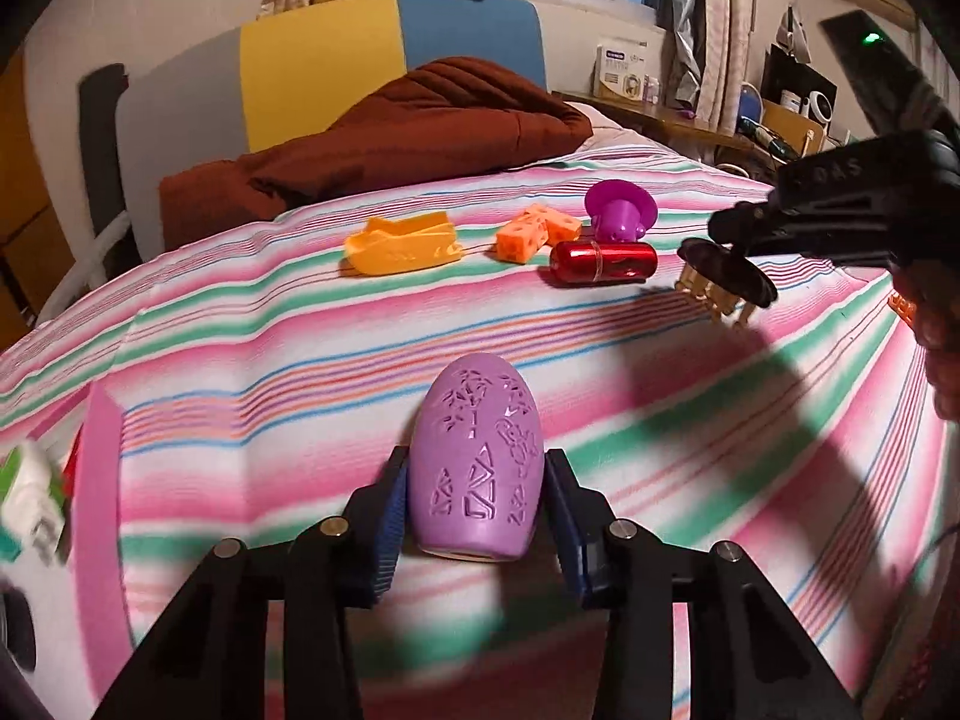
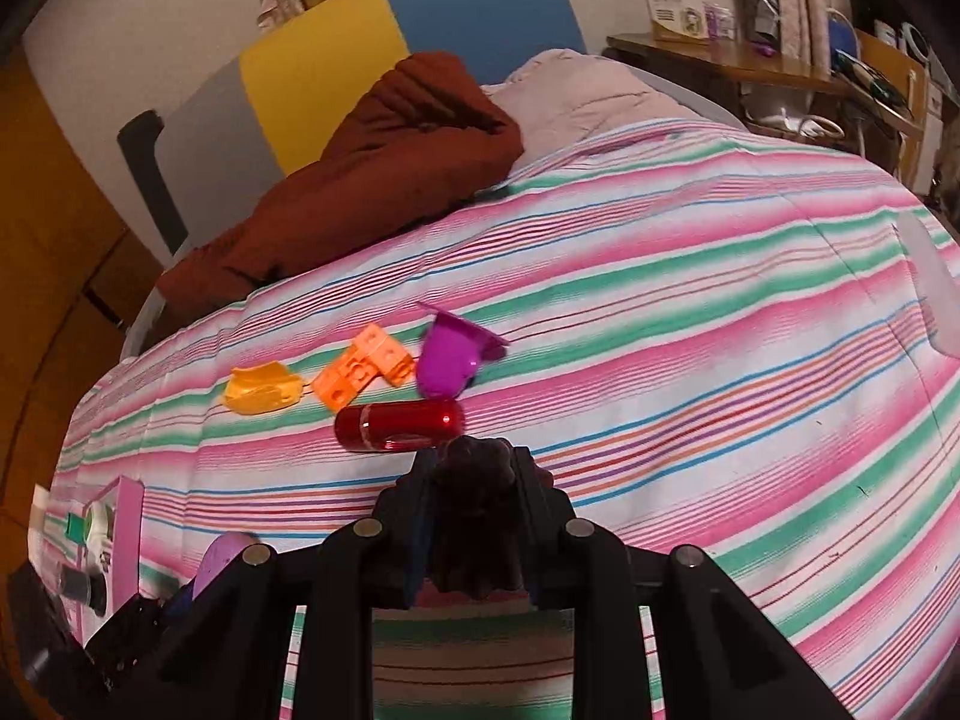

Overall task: Organize rigid objects
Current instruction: 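Carry the purple egg onto the tray beside the cup, open left tool while right holds top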

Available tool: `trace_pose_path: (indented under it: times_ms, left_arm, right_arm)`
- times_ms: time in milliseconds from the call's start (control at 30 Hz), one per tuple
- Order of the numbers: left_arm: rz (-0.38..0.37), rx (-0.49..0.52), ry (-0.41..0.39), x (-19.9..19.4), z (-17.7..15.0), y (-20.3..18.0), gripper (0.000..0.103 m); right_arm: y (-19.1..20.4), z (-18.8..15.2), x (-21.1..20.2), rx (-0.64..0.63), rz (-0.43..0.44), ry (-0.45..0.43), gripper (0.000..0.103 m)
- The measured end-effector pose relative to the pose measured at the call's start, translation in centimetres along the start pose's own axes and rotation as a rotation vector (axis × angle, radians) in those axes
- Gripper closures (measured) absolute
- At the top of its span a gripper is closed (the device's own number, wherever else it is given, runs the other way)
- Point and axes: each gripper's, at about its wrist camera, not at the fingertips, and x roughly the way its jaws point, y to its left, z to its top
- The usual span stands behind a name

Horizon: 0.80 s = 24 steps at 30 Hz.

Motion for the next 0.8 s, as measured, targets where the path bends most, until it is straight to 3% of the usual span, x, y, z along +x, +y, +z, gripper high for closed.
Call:
trace_pose_path:
  times_ms: [167,433,800]
  left_arm:
    - [0.027,-0.05,-0.009,-2.3,-2.1,1.4,0.06]
    - [-0.055,-0.152,-0.02,-5.8,-5.6,2.8,0.06]
    - [-0.089,-0.258,-0.096,-11.3,-7.2,6.3,0.06]
  right_arm:
    - [1.1,-0.3,0.3,-0.06,-0.005,0.006,0.08]
    - [2.0,-0.8,1.1,-0.115,-0.03,0.023,0.08]
    - [3.0,-1.3,1.3,-0.178,-0.064,0.02,0.08]
